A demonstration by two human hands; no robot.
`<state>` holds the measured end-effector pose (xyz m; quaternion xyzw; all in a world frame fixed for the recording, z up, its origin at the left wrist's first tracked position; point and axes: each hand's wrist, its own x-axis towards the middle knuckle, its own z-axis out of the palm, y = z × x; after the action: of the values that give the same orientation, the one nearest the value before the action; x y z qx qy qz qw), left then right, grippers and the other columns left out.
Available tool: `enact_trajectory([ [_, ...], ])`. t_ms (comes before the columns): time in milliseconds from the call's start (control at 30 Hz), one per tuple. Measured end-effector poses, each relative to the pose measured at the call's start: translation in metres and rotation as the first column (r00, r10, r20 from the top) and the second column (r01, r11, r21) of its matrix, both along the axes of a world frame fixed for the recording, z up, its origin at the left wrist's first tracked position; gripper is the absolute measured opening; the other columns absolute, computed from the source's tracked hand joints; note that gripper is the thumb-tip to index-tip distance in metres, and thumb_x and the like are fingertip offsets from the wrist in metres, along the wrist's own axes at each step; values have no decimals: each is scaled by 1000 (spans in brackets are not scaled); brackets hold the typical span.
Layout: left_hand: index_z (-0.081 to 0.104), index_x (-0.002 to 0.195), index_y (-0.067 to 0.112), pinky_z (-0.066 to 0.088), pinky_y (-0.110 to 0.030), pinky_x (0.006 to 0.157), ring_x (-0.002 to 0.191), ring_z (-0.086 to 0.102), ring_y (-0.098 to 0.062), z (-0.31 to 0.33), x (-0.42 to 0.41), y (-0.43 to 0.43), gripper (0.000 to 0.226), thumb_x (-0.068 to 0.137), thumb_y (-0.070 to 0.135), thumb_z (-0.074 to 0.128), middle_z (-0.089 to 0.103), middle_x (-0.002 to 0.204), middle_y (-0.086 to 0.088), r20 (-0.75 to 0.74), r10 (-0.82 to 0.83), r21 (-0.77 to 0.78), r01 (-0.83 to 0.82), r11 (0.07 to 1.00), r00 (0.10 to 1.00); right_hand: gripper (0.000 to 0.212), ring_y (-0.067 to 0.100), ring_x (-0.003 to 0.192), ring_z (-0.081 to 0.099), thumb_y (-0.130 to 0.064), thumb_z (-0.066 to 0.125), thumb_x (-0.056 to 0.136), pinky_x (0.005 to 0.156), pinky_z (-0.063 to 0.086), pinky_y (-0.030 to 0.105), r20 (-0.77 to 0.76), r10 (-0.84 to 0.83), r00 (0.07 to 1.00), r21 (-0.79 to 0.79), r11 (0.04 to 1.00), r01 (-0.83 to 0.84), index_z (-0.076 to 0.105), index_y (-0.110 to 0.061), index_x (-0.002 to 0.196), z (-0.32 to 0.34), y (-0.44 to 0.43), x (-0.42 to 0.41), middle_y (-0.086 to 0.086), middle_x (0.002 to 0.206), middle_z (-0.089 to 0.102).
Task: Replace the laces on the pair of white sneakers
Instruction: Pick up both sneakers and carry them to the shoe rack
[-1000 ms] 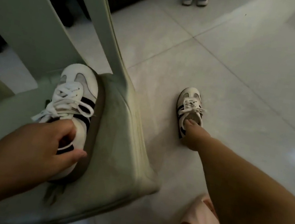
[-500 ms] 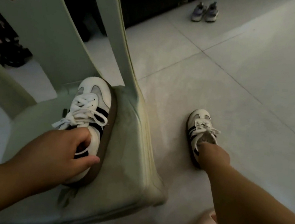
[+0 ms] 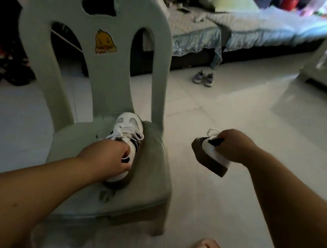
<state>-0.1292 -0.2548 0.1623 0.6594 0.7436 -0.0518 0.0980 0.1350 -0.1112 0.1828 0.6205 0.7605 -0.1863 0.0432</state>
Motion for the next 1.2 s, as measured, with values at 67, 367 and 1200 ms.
enact_trajectory([
  [67,68,104,26,43,-25,73,93,60,-20,16,-7,-14,27,87,44,58,67,106,-1,49,-5,36,4,999,999,20,24,89,56,-12,59,87,73,39,28,-118,33,992,50,998,-27,67,-9,105,48,-29,-9,8,96,63],
  [367,61,117,31,49,-26,83,100,59,-12,54,-51,-71,36,84,42,64,64,112,8,256,96,170,-143,975,962,12,11,73,54,-15,62,87,59,34,22,-375,396,838,314,905,-288,62,-26,93,147,-131,-99,-3,80,61],
  [1200,56,125,32,34,-39,104,126,32,-21,6,-104,-101,48,82,54,55,46,137,8,104,10,101,-21,995,995,32,18,105,51,-39,57,86,89,39,27,-148,598,788,326,781,-532,60,-21,113,-32,-179,-224,-1,109,55],
])
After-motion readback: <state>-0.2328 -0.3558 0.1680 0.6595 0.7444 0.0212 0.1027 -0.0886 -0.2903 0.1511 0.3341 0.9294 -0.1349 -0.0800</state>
